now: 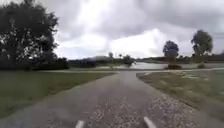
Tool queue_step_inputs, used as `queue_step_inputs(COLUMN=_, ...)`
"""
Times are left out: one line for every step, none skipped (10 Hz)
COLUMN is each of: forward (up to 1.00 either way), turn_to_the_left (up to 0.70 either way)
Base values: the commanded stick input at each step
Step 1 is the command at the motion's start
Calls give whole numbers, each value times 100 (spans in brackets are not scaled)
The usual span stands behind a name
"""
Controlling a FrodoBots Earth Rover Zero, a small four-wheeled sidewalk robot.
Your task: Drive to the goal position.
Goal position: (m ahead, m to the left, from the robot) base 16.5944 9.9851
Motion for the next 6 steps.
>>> queue_step_inputs(forward=70, turn_to_the_left=-34)
queue_step_inputs(forward=70, turn_to_the_left=-31)
queue_step_inputs(forward=70, turn_to_the_left=-15)
queue_step_inputs(forward=70, turn_to_the_left=0)
queue_step_inputs(forward=70, turn_to_the_left=0)
queue_step_inputs(forward=70, turn_to_the_left=0)
